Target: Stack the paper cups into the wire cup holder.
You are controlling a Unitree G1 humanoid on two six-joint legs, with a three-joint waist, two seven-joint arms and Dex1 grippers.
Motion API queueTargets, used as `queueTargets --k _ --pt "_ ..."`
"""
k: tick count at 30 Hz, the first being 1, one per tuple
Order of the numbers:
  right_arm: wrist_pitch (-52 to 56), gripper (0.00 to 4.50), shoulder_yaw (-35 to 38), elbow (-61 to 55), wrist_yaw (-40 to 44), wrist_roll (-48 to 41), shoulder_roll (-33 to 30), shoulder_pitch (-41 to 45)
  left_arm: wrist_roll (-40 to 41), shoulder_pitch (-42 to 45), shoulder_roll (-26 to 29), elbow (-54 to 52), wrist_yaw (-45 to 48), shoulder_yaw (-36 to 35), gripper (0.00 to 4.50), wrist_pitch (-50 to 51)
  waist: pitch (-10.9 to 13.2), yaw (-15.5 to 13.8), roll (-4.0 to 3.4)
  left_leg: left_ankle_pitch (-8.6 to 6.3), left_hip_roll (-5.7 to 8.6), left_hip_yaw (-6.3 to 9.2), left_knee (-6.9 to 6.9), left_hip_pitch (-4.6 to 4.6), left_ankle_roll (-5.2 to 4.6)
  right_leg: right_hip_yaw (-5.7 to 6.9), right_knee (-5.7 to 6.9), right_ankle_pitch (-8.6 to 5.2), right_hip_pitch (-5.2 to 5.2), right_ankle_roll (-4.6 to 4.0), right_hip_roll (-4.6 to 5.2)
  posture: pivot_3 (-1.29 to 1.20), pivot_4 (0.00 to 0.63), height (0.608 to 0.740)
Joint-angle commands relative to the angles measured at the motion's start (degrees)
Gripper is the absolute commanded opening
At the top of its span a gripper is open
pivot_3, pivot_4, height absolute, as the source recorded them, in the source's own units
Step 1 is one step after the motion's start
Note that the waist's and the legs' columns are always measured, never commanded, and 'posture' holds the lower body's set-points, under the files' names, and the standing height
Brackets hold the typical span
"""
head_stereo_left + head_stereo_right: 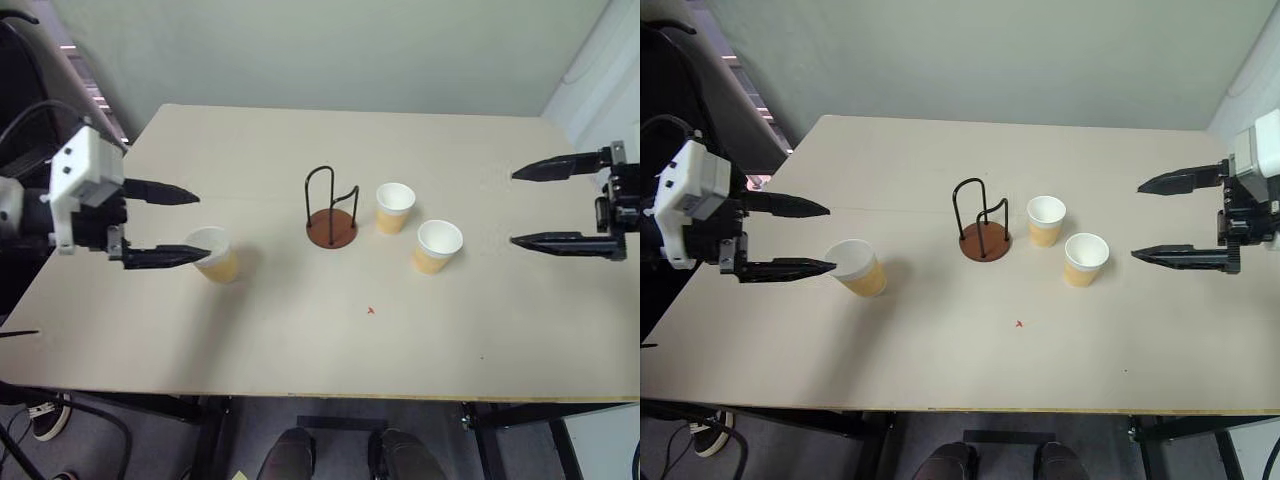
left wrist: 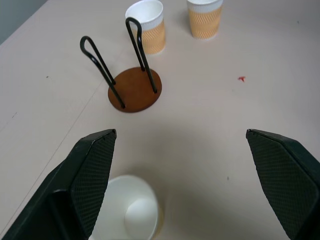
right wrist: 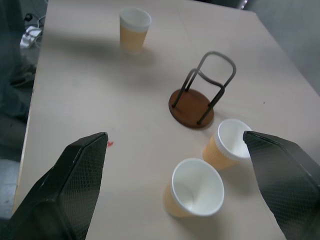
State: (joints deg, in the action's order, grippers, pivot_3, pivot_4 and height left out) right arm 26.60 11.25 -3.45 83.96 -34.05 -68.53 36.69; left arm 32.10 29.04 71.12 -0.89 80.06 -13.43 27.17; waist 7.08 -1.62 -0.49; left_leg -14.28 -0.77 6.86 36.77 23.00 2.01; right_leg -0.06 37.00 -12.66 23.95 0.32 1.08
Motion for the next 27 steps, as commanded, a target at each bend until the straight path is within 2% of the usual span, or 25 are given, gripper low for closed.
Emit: queueTargets --k 1,3,6,9,12,16,21,27 --pt "-1.78 4.50 -1.13 0.46 1.17 0.92 -0.03 2.02 -0.49 1.96 -0.87 0.23 -0.67 0.12 4.45 -1.19 0.00 -0.02 0.00 0.00 0.00 0.00 0.00 0.00 0.00 0.00 0.00 0.00 0.00 0.00 0.00 0.00 0.150 0.740" --pt "-1.62 4.50 -1.33 0.00 0.78 0.73 0.64 2.15 -1.20 2.40 -2.71 -0.12 -2.34 0.96 4.45 -1.77 0.00 -0.07 0.00 0.01 -0.01 0.01 0.03 0.00 0.00 0.00 0.03 0.00 0.00 0.00 0.00 0.00 0.150 0.740" --pt "-0.76 4.50 -0.66 -1.35 0.05 -0.04 0.72 1.96 -4.44 7.96 -7.69 2.83 -8.80 3.80 4.45 -1.98 0.01 -0.28 0.00 0.02 -0.01 0.01 0.13 0.03 -0.02 0.01 0.05 0.01 -0.01 0.02 0.00 0.00 0.150 0.740" --pt "-0.09 4.50 0.55 -2.44 -1.15 -0.41 0.53 1.13 -9.78 13.98 -14.23 6.40 -16.16 8.21 4.45 -2.63 0.02 -0.48 0.01 0.03 -0.01 0.02 0.29 0.09 -0.04 0.03 0.07 0.07 -0.04 0.07 0.02 0.00 0.150 0.740" --pt "1.66 4.50 2.57 -4.75 -3.00 -1.30 0.34 -1.01 -14.87 19.00 -23.65 10.85 -25.21 12.81 4.45 -1.66 0.02 -0.65 0.01 0.16 0.02 -0.05 0.40 0.12 0.13 0.03 0.01 0.16 -0.10 0.15 0.08 0.00 0.150 0.740" --pt "3.73 4.50 5.33 -7.45 -5.06 -2.19 -0.32 -3.93 -20.09 22.48 -32.63 16.73 -31.32 17.55 4.45 -1.75 0.04 -0.76 0.04 0.29 0.03 -0.23 0.50 0.17 0.30 -0.01 -0.07 0.22 -0.14 0.31 0.12 0.00 0.150 0.740" --pt "5.95 4.50 9.23 -9.75 -6.45 -2.80 -1.59 -7.39 -25.39 28.02 -39.93 30.06 -38.00 19.42 4.45 -6.52 0.09 -0.70 0.12 0.29 -0.06 -0.68 0.56 0.15 0.30 -0.19 -0.09 0.23 -0.11 0.46 0.08 0.00 0.150 0.740" --pt "8.49 4.50 13.06 -12.79 -8.15 -4.17 -2.29 -10.83 -27.86 33.54 -46.22 42.80 -39.60 19.81 4.45 -12.72 0.09 -1.25 0.12 0.24 0.04 -0.86 0.86 0.21 0.19 -0.42 -0.10 0.20 -0.12 0.82 0.01 0.00 0.150 0.740"
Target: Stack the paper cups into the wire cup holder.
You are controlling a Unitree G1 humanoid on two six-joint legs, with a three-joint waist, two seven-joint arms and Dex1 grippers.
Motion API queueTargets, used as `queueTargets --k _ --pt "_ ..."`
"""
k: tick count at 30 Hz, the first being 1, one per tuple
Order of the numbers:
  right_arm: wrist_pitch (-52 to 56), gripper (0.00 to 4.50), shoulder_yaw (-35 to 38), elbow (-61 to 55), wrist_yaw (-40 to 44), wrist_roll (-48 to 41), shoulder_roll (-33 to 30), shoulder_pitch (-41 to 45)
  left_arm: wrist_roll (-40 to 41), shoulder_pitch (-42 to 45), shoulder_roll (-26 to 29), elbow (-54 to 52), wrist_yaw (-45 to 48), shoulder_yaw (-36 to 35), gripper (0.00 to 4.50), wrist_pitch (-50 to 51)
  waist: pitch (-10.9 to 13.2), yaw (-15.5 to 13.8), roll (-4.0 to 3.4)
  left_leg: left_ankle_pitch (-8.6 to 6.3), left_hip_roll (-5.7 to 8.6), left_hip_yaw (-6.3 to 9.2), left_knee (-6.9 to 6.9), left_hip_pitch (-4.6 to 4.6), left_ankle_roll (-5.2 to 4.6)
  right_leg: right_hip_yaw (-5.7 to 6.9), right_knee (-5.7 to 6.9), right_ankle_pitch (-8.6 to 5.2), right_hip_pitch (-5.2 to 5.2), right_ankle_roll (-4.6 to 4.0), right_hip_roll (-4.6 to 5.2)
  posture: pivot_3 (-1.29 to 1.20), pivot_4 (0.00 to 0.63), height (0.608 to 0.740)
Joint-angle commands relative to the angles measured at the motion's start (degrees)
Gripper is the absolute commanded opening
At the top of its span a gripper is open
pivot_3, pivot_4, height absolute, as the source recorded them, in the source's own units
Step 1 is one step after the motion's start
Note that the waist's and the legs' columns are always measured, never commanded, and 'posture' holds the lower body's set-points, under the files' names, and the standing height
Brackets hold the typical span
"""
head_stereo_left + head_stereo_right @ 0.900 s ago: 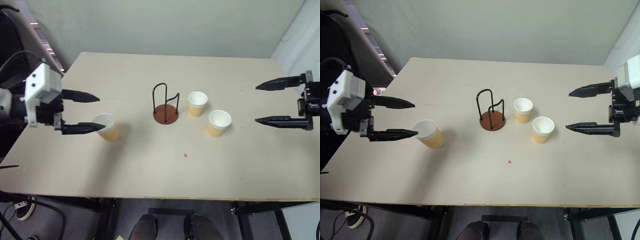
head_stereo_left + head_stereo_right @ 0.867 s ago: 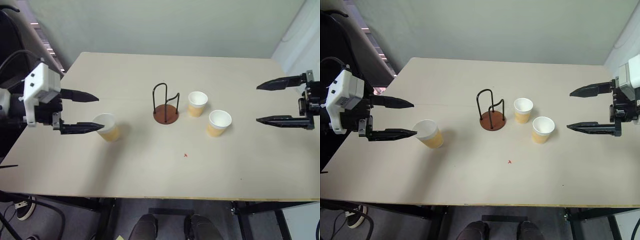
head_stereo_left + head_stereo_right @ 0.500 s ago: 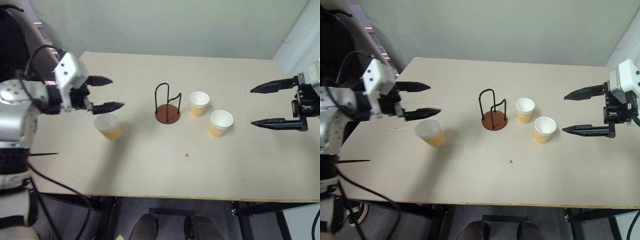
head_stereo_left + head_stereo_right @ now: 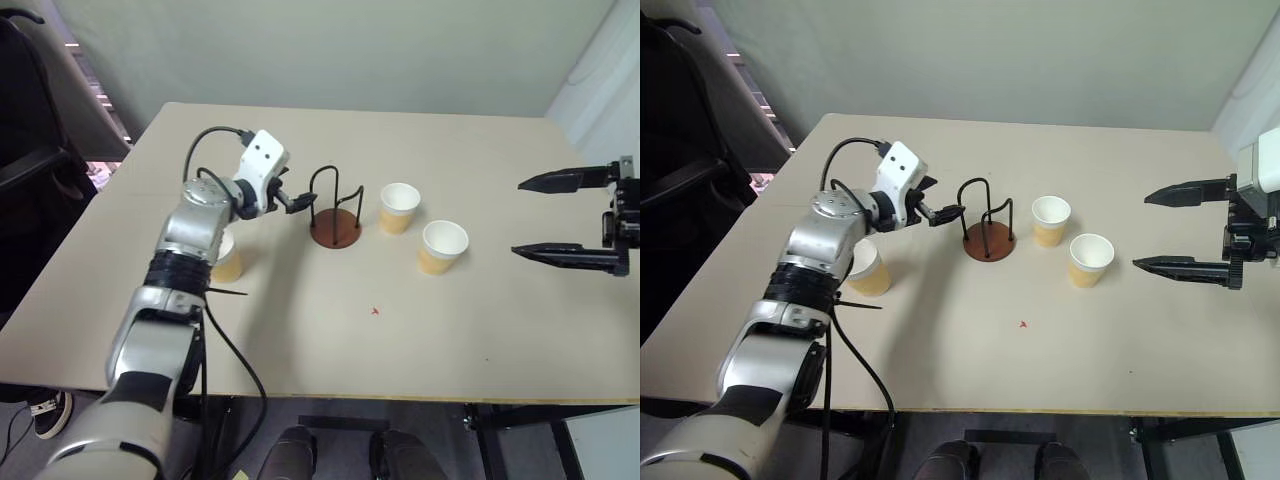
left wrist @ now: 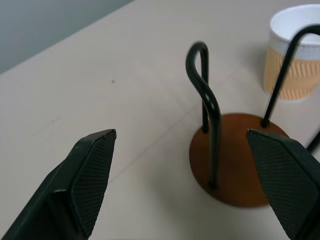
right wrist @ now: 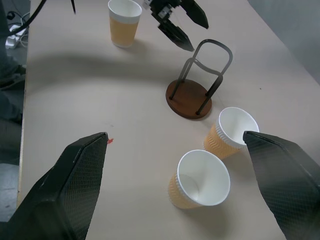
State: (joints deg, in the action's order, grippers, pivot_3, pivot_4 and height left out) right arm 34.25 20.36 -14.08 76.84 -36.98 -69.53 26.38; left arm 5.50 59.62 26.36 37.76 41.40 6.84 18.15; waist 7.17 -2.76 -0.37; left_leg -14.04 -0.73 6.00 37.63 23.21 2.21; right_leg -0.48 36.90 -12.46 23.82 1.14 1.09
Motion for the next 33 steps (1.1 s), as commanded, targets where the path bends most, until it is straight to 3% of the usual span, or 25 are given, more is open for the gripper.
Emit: queueTargets --k 1,13,16,26,33 --pt "1.23 4.50 4.58 -2.65 -1.35 -1.41 -1.40 -1.05 -1.86 3.48 -2.35 6.20 -0.71 -0.09 4.45 -4.82 0.01 -0.18 -0.01 -0.03 0.01 -0.01 0.14 0.06 -0.06 -0.01 0.00 0.01 -0.01 0.06 -0.01 0.00 0.150 0.740" --pt "4.63 4.50 10.88 -7.29 -4.48 -2.87 -1.38 -6.84 -4.74 10.12 -9.98 22.56 -1.50 -0.86 4.45 -12.77 0.03 -0.28 0.02 -0.08 0.67 -0.49 0.74 0.19 -0.93 -1.15 -0.11 0.25 -0.02 1.12 0.04 0.00 0.150 0.740" --pt "5.02 4.50 11.61 -7.74 -5.03 -3.06 -1.42 -7.65 -5.49 11.20 -10.92 24.78 -0.82 -0.71 3.87 -14.44 0.03 -0.27 0.02 -0.12 0.82 -0.61 0.78 0.19 -1.09 -1.29 -0.12 0.20 -0.03 1.32 0.15 0.00 0.150 0.740" --pt "5.22 4.50 12.60 -8.12 -5.97 -3.10 -1.62 -8.81 -6.11 11.53 -10.40 25.38 2.99 -0.87 0.09 -15.22 0.03 -0.28 0.02 -0.21 0.88 -0.74 0.83 0.24 -1.24 -1.35 -0.19 0.07 -0.02 1.55 0.15 0.00 0.150 0.740" --pt "5.20 4.50 12.66 -8.35 -6.53 -3.10 -1.47 -8.98 -1.82 4.06 -7.18 7.92 25.65 2.15 0.03 -8.25 0.02 -0.26 0.01 -0.22 0.93 -0.79 0.86 0.23 -1.25 -1.36 -0.15 0.06 -0.01 1.56 0.05 0.00 0.150 0.740"
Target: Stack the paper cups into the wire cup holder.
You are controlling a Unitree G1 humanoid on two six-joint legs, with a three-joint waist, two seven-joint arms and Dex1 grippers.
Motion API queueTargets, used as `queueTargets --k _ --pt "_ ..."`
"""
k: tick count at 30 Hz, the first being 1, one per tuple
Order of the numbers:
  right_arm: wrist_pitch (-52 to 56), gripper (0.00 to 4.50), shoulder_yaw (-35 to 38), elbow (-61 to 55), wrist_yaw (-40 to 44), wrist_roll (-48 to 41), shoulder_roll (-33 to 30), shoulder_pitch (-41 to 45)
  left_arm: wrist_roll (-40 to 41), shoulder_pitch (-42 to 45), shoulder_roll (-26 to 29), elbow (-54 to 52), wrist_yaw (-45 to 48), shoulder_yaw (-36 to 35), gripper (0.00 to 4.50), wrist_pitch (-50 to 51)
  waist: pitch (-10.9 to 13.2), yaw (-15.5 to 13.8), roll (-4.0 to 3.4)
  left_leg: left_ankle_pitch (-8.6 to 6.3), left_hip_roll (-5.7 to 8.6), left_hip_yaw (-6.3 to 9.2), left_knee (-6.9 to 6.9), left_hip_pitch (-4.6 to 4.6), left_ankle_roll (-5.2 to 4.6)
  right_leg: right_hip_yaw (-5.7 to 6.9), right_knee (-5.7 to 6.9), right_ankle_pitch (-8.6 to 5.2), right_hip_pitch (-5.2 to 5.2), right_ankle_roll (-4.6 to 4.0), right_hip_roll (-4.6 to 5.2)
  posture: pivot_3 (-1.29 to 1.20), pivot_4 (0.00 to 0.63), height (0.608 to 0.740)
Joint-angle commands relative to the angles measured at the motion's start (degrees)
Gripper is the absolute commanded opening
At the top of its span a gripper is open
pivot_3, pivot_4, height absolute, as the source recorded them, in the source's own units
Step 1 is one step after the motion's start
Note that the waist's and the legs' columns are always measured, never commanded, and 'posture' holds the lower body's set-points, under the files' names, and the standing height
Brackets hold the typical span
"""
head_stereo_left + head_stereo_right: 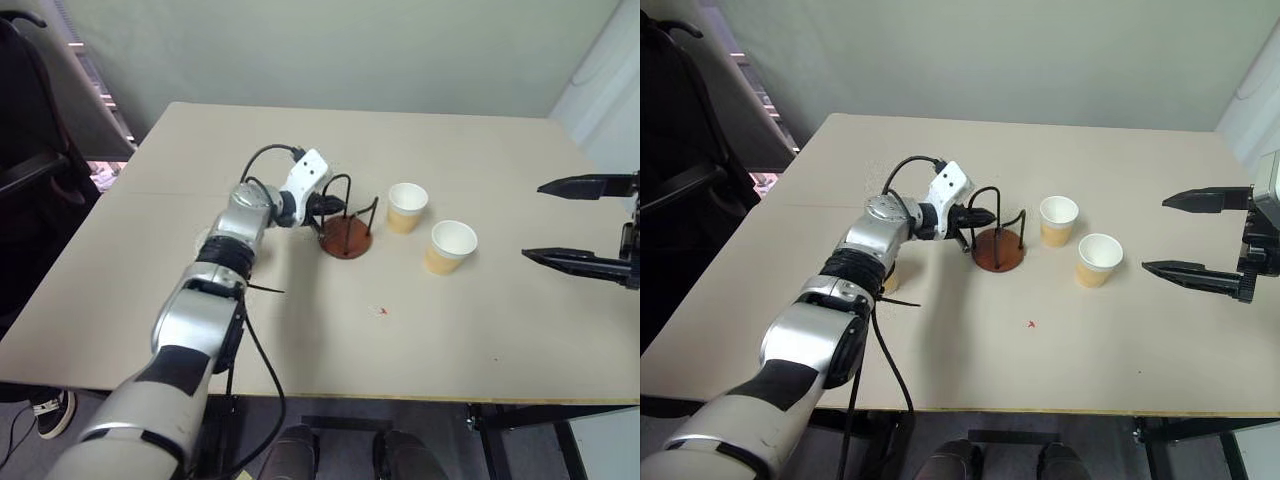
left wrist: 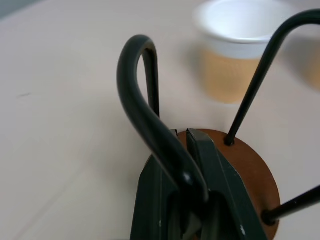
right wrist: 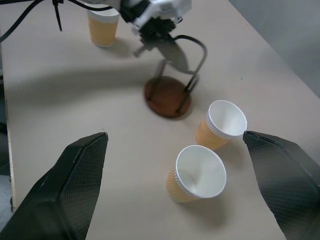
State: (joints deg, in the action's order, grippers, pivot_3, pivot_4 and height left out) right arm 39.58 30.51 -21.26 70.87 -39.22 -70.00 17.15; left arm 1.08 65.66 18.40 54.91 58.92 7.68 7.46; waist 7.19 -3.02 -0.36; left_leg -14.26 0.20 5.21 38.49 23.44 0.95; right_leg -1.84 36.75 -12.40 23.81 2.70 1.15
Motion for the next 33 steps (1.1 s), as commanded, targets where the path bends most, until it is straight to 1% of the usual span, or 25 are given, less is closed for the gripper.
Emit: queueTargets --k 1,4,6,8,11,14,17,21,25,30,31,33 --pt "-0.08 4.50 2.54 -1.27 -0.67 -0.92 -0.95 0.20 2.99 -3.17 1.14 -12.11 10.09 1.75 0.03 3.56 0.00 0.00 0.00 -0.01 0.01 -0.01 0.03 0.00 -0.01 0.00 0.01 0.00 0.00 0.01 0.00 0.00 0.150 0.740" --pt "0.17 4.50 2.76 -1.95 -1.19 -1.19 -0.51 -0.25 5.04 -6.93 2.08 -20.90 16.37 3.32 0.03 5.93 0.00 -0.04 0.00 -0.05 0.00 0.00 0.18 0.06 -0.08 0.00 0.04 -0.01 0.00 0.02 0.03 0.00 0.150 0.740" --pt "0.41 4.50 3.03 -2.54 -1.64 -1.37 -0.17 -0.73 6.55 -8.85 1.40 -25.23 18.65 3.88 0.03 5.99 -0.01 -0.12 -0.01 -0.06 0.00 0.02 0.27 0.08 -0.11 0.00 0.06 0.00 0.00 0.03 0.07 0.00 0.150 0.740" --pt "0.61 4.50 3.44 -3.04 -1.98 -1.44 0.08 -1.31 7.15 -9.76 -0.51 -27.33 17.78 4.25 0.03 5.88 -0.01 -0.21 -0.02 -0.09 -0.01 0.05 0.39 0.11 -0.15 0.00 0.09 0.01 -0.01 0.05 0.12 0.00 0.150 0.740" --pt "0.87 4.50 4.08 -3.50 -2.41 -1.45 0.01 -2.10 8.83 -10.71 -2.97 -29.78 18.81 5.21 0.03 6.73 -0.02 -0.25 -0.04 -0.15 -0.01 0.06 0.58 0.15 -0.26 0.00 0.10 0.07 -0.07 0.14 0.17 0.00 0.150 0.740" --pt "1.31 4.50 5.03 -4.09 -2.54 -1.52 -0.22 -3.03 8.47 -11.97 -3.00 -32.11 22.07 8.60 0.03 7.27 -0.05 -0.15 -0.08 -0.21 -0.03 0.01 0.64 0.14 -0.36 -0.09 0.10 0.13 -0.08 0.19 0.21 0.00 0.150 0.740" --pt "1.96 4.50 6.36 -5.00 -2.59 -1.96 -0.23 -4.17 7.15 -12.58 -1.54 -32.76 24.77 11.81 0.03 6.43 -0.07 -0.03 -0.12 -0.24 -0.06 0.00 0.59 0.07 -0.40 -0.09 0.10 0.13 -0.11 0.19 0.20 0.00 0.150 0.740" --pt "2.58 4.50 7.54 -6.00 -2.91 -2.29 0.02 -5.57 6.55 -12.15 -0.54 -31.45 26.31 13.42 0.03 4.47 -0.07 0.02 -0.13 -0.25 -0.09 0.00 0.58 0.07 -0.41 -0.09 0.10 0.13 -0.10 0.18 0.19 0.00 0.150 0.740" --pt "2.84 4.50 7.87 -6.70 -3.45 -2.72 0.18 -6.27 3.78 -11.30 -1.46 -28.80 23.03 13.88 0.03 0.76 -0.08 0.02 -0.14 -0.29 -0.09 0.00 0.61 0.08 -0.48 -0.10 0.07 0.13 -0.12 0.19 0.23 0.00 0.150 0.740" --pt "3.02 4.50 7.91 -7.46 -3.99 -3.05 0.52 -7.09 1.81 -13.17 -1.89 -29.44 19.72 14.37 0.03 0.59 -0.08 -0.06 -0.15 -0.33 -0.08 0.00 0.61 0.09 -0.54 -0.09 0.02 0.13 -0.16 0.20 0.27 0.00 0.150 0.740" --pt "3.02 4.50 7.77 -7.48 -4.14 -3.15 0.54 -7.03 1.76 -13.83 -1.86 -29.79 19.47 14.37 0.30 -0.26 -0.09 -0.05 -0.16 -0.33 -0.08 0.00 0.61 0.09 -0.55 -0.09 0.02 0.13 -0.16 0.20 0.27 0.00 0.150 0.740" --pt "3.01 4.50 7.45 -7.43 -4.35 -3.27 0.54 -6.79 1.84 -14.88 -1.57 -30.79 19.57 14.57 0.85 1.12 -0.14 -0.02 -0.23 -0.33 -0.08 -0.01 0.60 0.08 -0.55 -0.09 0.02 0.13 -0.17 0.20 0.26 0.00 0.150 0.740"
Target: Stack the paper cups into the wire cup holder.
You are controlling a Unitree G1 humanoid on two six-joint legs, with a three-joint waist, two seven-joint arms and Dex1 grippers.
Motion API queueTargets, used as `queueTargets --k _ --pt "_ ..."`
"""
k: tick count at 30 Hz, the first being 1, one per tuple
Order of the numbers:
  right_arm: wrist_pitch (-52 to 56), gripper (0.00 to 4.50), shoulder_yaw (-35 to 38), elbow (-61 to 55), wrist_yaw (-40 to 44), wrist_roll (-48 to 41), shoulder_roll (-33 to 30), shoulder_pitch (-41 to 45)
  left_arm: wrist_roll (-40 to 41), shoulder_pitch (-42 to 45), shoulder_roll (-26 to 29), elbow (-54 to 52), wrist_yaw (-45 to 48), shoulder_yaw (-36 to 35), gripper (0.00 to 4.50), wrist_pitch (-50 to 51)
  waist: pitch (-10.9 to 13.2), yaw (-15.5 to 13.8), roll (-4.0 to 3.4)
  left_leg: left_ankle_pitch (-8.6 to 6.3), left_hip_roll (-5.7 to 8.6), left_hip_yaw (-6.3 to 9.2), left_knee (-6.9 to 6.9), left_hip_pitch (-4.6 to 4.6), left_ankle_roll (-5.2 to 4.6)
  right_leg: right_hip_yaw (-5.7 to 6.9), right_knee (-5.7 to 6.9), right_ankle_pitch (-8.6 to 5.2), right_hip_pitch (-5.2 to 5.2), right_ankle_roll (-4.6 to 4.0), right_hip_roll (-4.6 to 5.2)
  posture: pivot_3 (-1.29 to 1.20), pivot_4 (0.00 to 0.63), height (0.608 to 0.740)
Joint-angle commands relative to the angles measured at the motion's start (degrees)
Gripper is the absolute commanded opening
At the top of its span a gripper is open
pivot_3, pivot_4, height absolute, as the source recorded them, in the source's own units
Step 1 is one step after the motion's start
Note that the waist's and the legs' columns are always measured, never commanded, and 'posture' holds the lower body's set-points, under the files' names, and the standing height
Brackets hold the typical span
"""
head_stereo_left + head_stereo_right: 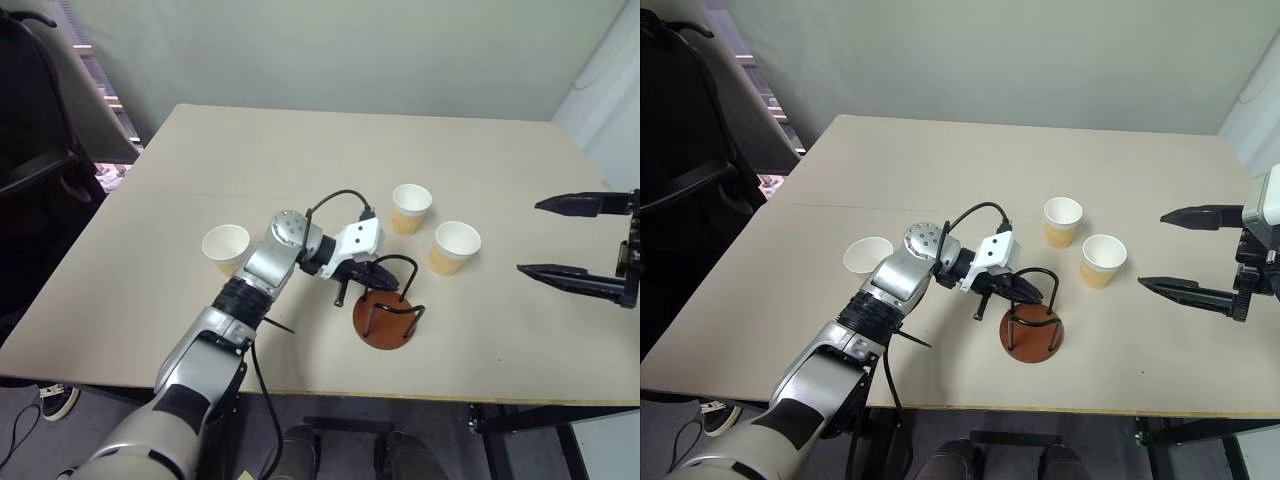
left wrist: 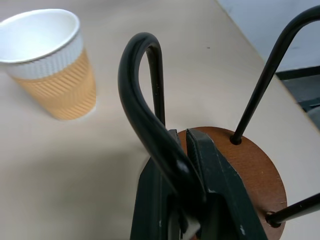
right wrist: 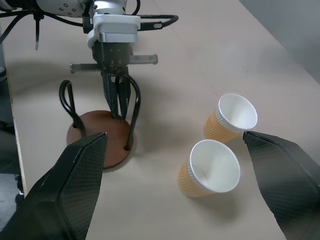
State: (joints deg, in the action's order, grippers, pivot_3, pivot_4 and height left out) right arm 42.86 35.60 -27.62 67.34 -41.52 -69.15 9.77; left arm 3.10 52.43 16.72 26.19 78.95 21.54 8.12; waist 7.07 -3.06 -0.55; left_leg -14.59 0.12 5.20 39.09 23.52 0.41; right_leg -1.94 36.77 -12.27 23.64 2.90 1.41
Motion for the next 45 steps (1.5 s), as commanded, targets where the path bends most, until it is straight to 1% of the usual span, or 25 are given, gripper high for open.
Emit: queueTargets --k 1,6,9,11,13,16,17,18,19,22,25,28,31,36,37,39,42,43,45 --pt "-0.33 4.50 2.15 -0.95 -0.89 -0.95 -0.35 0.73 -0.21 -2.15 0.45 -2.66 -0.15 0.93 1.16 1.08 -0.02 0.05 -0.04 0.00 0.00 0.00 -0.01 0.00 0.00 0.00 0.00 0.00 0.00 0.00 0.00 0.00 0.150 0.740" --pt "-1.10 4.50 0.62 -0.21 -1.07 -0.69 -0.48 1.27 -0.04 -3.41 1.52 -4.54 -0.86 0.72 2.97 2.07 -0.02 0.06 -0.04 0.00 -0.01 0.01 -0.01 0.01 0.02 0.00 0.00 -0.01 0.02 0.00 -0.02 0.00 0.150 0.740" --pt "-2.24 4.50 -1.77 0.73 -1.09 0.22 -0.71 1.95 -0.60 -3.32 1.62 -4.68 -4.08 -0.36 4.05 0.91 -0.02 0.06 -0.04 0.00 0.00 0.01 0.00 0.02 0.02 0.00 -0.02 -0.01 0.01 0.01 -0.02 0.00 0.150 0.740" --pt "-3.31 4.50 -3.74 1.56 -1.10 1.32 -0.96 2.36 0.09 -3.35 2.31 -5.50 -4.23 -1.00 4.05 2.02 -0.02 0.12 -0.04 0.00 0.00 0.00 0.00 0.01 0.02 -0.01 -0.01 -0.01 0.01 0.00 -0.01 0.00 0.150 0.740" --pt "-5.61 4.50 -7.45 2.82 -1.61 4.41 -1.57 2.86 0.62 -3.82 3.24 -6.69 -5.10 -2.17 4.05 2.38 -0.01 0.19 -0.04 0.00 -0.01 0.01 -0.02 0.00 0.02 -0.01 -0.01 -0.01 0.02 0.00 -0.02 0.00 0.150 0.740" --pt "-10.30 4.50 -17.12 7.13 -4.06 12.50 -2.09 5.88 1.21 -5.45 5.22 -9.38 -6.01 -3.65 4.05 3.63 -0.02 0.35 -0.04 0.00 -0.02 0.01 -0.03 -0.02 0.02 -0.01 0.00 -0.01 0.01 0.00 -0.02 0.00 0.150 0.740" --pt "-12.04 4.50 -21.45 9.30 -4.67 15.44 -1.23 8.17 1.60 -6.45 6.43 -10.95 -6.19 -4.39 4.05 4.38 -0.02 0.54 -0.05 -0.01 -0.03 0.01 -0.02 -0.04 0.02 -0.01 0.00 0.00 0.01 0.00 -0.02 0.00 0.150 0.740" --pt "-13.36 4.50 -24.30 10.95 -4.85 17.36 -0.55 9.83 1.85 -7.10 7.19 -12.08 -6.37 -4.84 4.05 5.00 -0.02 0.70 -0.05 -0.02 -0.04 0.01 -0.02 -0.07 0.00 -0.02 0.01 0.01 0.01 0.00 0.01 0.00 0.150 0.740" --pt "-14.30 4.50 -26.58 12.55 -4.89 18.71 0.33 11.50 2.04 -7.68 7.87 -13.16 -6.64 -5.28 4.05 5.49 -0.02 0.79 -0.05 -0.03 -0.06 0.01 -0.02 -0.10 -0.02 -0.03 0.02 0.03 0.01 -0.01 0.01 0.00 0.150 0.740" --pt "-16.31 4.50 -32.36 17.49 -4.39 21.93 3.65 15.94 2.97 -9.45 10.43 -16.82 -7.64 -7.31 4.05 7.88 -0.02 1.08 -0.06 -0.34 -0.10 0.03 -0.04 -0.10 -0.55 -0.02 0.04 0.04 0.04 -0.02 0.01 0.00 0.150 0.740" --pt "-20.20 4.50 -39.70 24.99 -4.19 27.64 9.01 21.87 6.00 -12.89 16.83 -23.53 -7.14 -12.33 4.05 10.17 -0.01 1.40 -0.05 -0.32 -0.15 0.04 -0.07 -0.09 -0.51 0.01 0.03 0.08 0.12 -0.09 -0.02 0.00 0.150 0.740" --pt "-23.07 4.50 -43.59 30.37 -3.28 31.23 12.55 25.63 9.59 -12.83 20.14 -28.00 -8.33 -16.37 4.05 14.49 -0.01 1.71 -0.06 -0.31 -0.19 0.05 -0.11 -0.07 -0.46 0.02 0.03 0.12 0.20 -0.17 -0.04 0.00 0.150 0.740" --pt "-24.65 4.50 -45.44 33.98 -1.75 32.70 15.09 27.11 12.37 -12.31 22.80 -32.84 -8.55 -18.47 4.05 17.95 -0.01 1.17 -0.09 -0.31 -0.19 0.09 -0.12 -0.05 -0.46 0.08 0.02 0.13 0.20 -0.25 0.00 0.00 0.150 0.740" --pt "-26.96 4.50 -47.29 37.83 -0.58 35.11 18.37 28.13 17.91 -12.87 26.04 -41.01 -9.27 -20.92 4.05 24.30 -0.01 1.18 -0.08 -0.37 -0.17 0.07 -0.11 -0.02 -0.35 0.11 -0.01 0.12 0.20 -0.37 0.08 0.00 0.150 0.740" --pt "-27.27 4.13 -47.46 38.52 -0.41 35.44 18.95 28.32 18.23 -13.43 26.52 -42.02 -9.72 -20.89 4.10 25.01 -0.01 1.26 -0.08 -0.39 -0.18 0.07 -0.10 -0.04 -0.28 0.14 -0.01 0.12 0.21 -0.43 0.10 0.00 0.150 0.740" --pt "-27.72 3.60 -47.39 39.23 0.07 35.75 19.67 28.73 18.55 -14.29 27.07 -43.03 -10.63 -20.55 4.10 25.72 0.00 1.38 -0.10 -0.36 -0.20 0.07 -0.12 -0.07 -0.14 0.15 0.02 0.11 0.22 -0.51 0.10 0.00 0.150 0.740" --pt "-28.07 2.55 -47.11 39.51 0.36 36.20 20.56 29.37 19.03 -14.66 27.30 -43.55 -11.65 -20.05 4.10 26.07 0.00 1.48 -0.10 -0.35 -0.24 0.08 -0.24 -0.15 -0.10 0.18 0.09 0.09 0.24 -0.63 0.10 0.00 0.150 0.740" --pt "-28.36 2.10 -46.93 39.75 0.01 36.52 20.96 29.70 19.08 -14.51 27.23 -43.50 -11.90 -19.84 4.10 26.10 0.00 1.49 -0.09 -0.36 -0.27 0.09 -0.26 -0.15 -0.11 0.21 0.09 0.11 0.25 -0.70 0.10 0.00 0.150 0.740" --pt "-28.45 1.38 -46.50 39.96 -0.44 36.72 21.51 30.35 19.06 -14.14 27.09 -43.17 -12.25 -19.46 4.10 26.02 0.00 1.51 -0.09 -0.38 -0.30 0.11 -0.31 -0.17 -0.14 0.24 0.11 0.14 0.28 -0.77 0.08 0.00 0.150 0.740"
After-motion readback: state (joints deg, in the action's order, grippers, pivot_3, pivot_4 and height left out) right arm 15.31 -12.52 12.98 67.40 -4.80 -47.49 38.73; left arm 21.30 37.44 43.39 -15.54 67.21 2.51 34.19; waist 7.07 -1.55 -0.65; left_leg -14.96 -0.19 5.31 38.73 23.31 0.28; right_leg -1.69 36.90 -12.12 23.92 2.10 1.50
